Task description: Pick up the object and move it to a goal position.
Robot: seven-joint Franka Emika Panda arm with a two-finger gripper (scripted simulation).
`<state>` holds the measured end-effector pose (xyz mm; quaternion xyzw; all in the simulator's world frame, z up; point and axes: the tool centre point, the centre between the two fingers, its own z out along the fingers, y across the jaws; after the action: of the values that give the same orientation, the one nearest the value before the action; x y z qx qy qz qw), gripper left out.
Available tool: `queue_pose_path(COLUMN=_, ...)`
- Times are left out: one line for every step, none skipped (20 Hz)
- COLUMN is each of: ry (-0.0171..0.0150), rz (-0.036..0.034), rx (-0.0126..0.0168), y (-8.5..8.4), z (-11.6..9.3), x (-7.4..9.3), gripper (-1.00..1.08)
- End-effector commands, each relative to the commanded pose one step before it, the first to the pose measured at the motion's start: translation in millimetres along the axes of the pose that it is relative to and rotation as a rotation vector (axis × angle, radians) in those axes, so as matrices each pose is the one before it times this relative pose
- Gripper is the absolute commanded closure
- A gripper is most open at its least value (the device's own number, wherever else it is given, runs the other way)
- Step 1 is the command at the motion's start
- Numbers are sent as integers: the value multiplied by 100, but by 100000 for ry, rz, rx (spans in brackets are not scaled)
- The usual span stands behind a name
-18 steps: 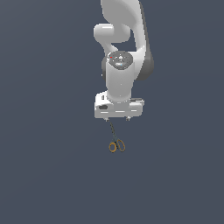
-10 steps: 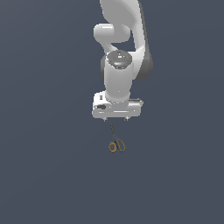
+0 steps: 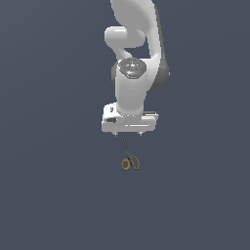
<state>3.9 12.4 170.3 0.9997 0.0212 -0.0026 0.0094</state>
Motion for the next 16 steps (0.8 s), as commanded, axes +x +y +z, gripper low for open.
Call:
queue_pose_path(ry=-69, rz=152, rx=142, y=-112, z=881, x=40, gripper=-92)
queue_pose_path(ry=31, rz=94, rx=97, y=-65, z=477, x=34, gripper=-92)
queue_pose_path(ry=34, rz=104, rx=109, y=-76, z=541, x=32, gripper=-92)
queue_pose_path(ry=40, rz=128, rx=124, y=-76, z=602, x=29, gripper=-92)
queue_pose_path(ry=40, rz=134, rx=118, y=-92, z=671, x=25, gripper=-92)
queue_pose_path(ry=44, rz=155, rx=130, y=-95, z=735, x=17, gripper=-92)
queue_pose_path(ry=47, rz=169, rx=138, y=-104, z=801, x=6, gripper=-92)
queue_pose_path(ry=52, rz=191, rx=151, y=-107, z=862, x=-8, gripper=-92)
queue_pose_path(ry=49, rz=187, rx=140, y=-103, z=837, x=-22, gripper=-92)
queue_pose_path(ry=47, rz=182, rx=130, y=-87, z=768, x=-33, gripper=-92)
queue_pose_path(ry=39, rz=158, rx=108, y=-86, z=703, x=-40, gripper=-92)
queue_pose_path(ry=37, rz=149, rx=99, y=-73, z=634, x=-45, gripper=-92)
queue_pose_path(ry=31, rz=128, rx=81, y=-69, z=568, x=-47, gripper=-92)
queue_pose_path(ry=30, rz=129, rx=80, y=-50, z=498, x=-47, gripper=-92)
queue_pose_path(ry=23, rz=101, rx=60, y=-51, z=433, x=-45, gripper=-92)
queue_pose_path(ry=23, rz=101, rx=59, y=-32, z=364, x=-41, gripper=-92)
